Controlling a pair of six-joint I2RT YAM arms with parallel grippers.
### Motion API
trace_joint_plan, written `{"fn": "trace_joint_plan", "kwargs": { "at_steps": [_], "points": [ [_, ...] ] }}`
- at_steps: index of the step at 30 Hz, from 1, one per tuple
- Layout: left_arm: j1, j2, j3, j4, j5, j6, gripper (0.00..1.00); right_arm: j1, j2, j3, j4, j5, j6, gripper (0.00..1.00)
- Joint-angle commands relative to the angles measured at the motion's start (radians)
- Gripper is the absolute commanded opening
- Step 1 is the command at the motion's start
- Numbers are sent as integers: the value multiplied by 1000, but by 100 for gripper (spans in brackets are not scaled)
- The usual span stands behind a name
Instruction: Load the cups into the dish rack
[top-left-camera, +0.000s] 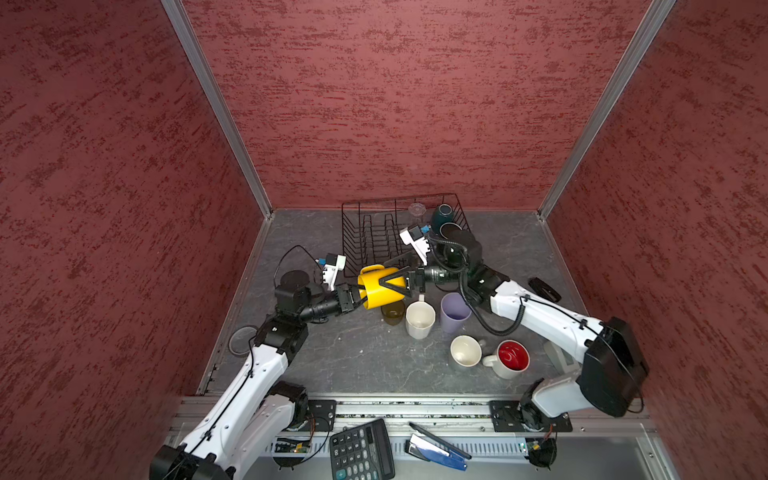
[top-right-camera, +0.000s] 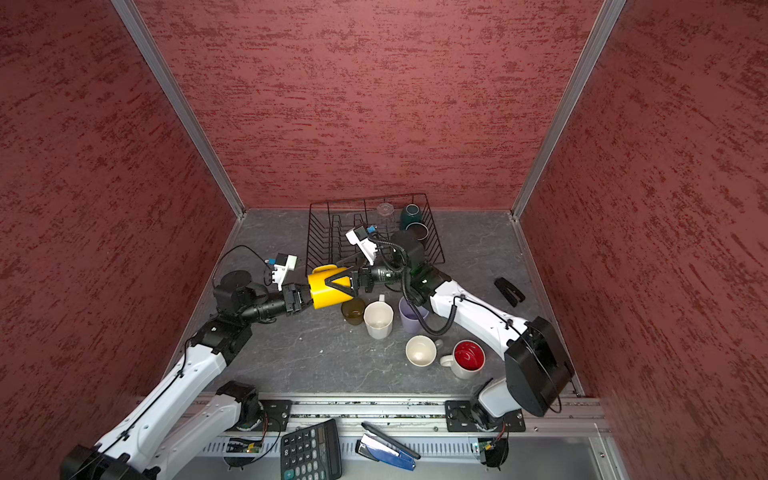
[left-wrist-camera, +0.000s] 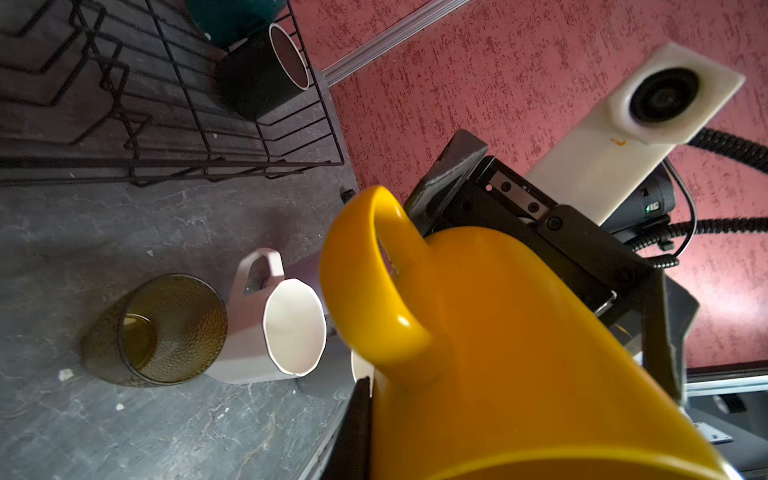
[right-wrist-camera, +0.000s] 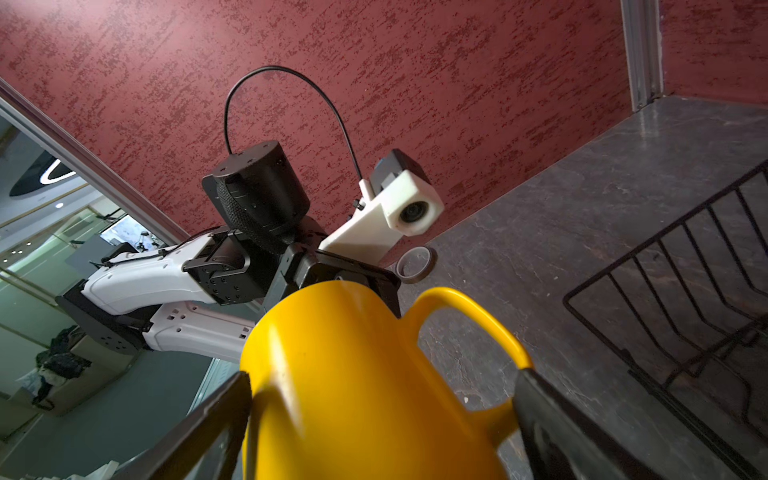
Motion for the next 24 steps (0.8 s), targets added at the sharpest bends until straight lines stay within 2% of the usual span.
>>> {"fn": "trace_joint_plan", "kwargs": {
  "at_steps": [1, 11, 15, 24],
  "points": [
    [-5, -52, 62, 105, -23, 187, 0, -4, -46, 1, -137, 31, 16, 99],
    [-5, -123, -6, 207, -65, 388, 0, -30, -79, -29, -121, -116, 91, 99],
    [-10, -133, -37, 260, -65, 427, 0, -28, -69, -29, -114, -146, 109, 99],
    [-40, -86, -36, 265, -73, 500, 0, -27, -35, -38, -2, -196, 203, 99]
  ]
}}
